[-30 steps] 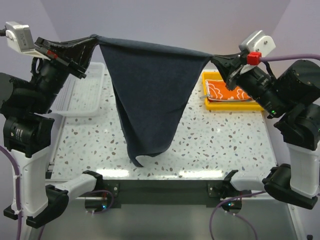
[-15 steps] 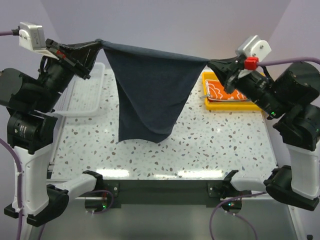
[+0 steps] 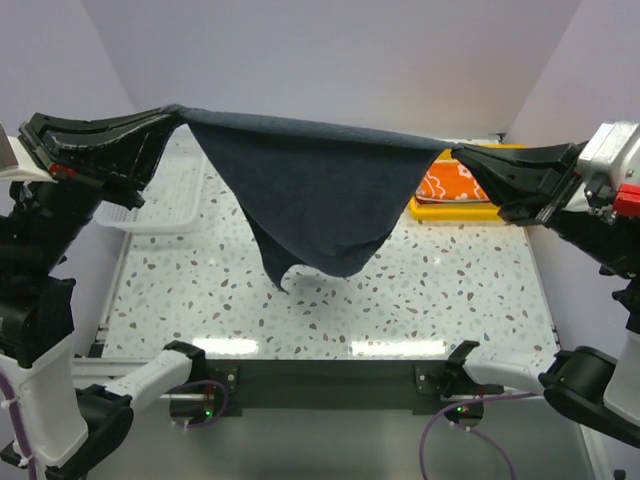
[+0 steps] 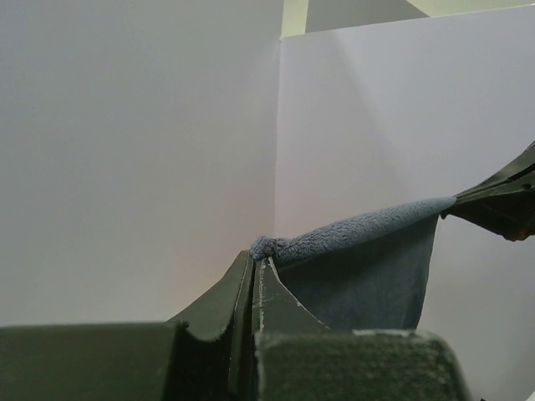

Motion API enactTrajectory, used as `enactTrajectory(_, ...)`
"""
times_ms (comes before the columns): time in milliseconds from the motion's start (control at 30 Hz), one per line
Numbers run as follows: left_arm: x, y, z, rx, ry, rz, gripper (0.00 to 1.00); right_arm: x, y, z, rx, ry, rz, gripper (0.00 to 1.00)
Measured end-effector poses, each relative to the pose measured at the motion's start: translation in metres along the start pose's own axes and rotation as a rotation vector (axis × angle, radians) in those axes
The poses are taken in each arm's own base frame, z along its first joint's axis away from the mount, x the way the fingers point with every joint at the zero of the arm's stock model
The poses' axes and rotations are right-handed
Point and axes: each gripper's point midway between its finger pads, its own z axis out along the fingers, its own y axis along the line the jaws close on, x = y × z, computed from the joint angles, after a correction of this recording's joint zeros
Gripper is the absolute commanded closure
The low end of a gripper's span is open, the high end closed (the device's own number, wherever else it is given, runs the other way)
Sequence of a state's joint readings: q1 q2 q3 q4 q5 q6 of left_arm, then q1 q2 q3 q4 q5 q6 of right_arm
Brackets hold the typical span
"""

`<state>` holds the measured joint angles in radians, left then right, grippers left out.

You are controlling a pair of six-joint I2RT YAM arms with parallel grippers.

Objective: Fold and stack the towels
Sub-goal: Flatten out the crumpled towel

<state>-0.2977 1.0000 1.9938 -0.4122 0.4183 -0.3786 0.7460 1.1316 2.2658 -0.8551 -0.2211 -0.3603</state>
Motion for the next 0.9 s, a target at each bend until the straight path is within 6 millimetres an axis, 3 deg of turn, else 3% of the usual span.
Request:
enactTrajectory(100, 0.003, 0.008, 0.008, -0.018, 0.005, -0.004, 1.0, 0.004, -0.008, 0.008, 0.037, 0.013, -0.003, 1.0)
enactTrajectory(233, 0.029, 0.044, 0.034, -0.12, 0.047, -0.031, 1.0, 0.03, -0.033, 0.032, 0.159, 0.091, -0.03, 1.0)
enactTrajectory(333, 0.072, 0.09, 0.063, -0.236, 0.118, -0.058, 1.0, 0.063, -0.056, 0.059, 0.27, 0.194, -0.077, 1.0)
enactTrajectory(400, 0.117, 0.127, 0.082, -0.326, 0.194, -0.073, 1.0, 0.093, -0.074, 0.083, 0.334, 0.271, -0.111, 1.0)
enactTrajectory(467, 0.16, 0.161, 0.096, -0.406, 0.267, -0.075, 1.0, 0.127, -0.092, 0.108, 0.373, 0.339, -0.128, 1.0)
enactTrajectory(600, 0.277, 0.245, 0.11, -0.586, 0.458, -0.075, 1.0, 0.235, -0.133, 0.155, 0.409, 0.51, -0.114, 1.0)
enactTrajectory(667, 0.332, 0.286, 0.104, -0.667, 0.548, -0.08, 1.0, 0.299, -0.151, 0.173, 0.406, 0.6, -0.083, 1.0)
enactTrajectory(767, 0.396, 0.337, 0.089, -0.758, 0.641, -0.093, 1.0, 0.381, -0.165, 0.195, 0.378, 0.681, -0.025, 1.0)
enactTrajectory(900, 0.469, 0.384, 0.061, -0.821, 0.742, -0.135, 1.0, 0.462, -0.155, 0.206, 0.301, 0.761, 0.038, 1.0)
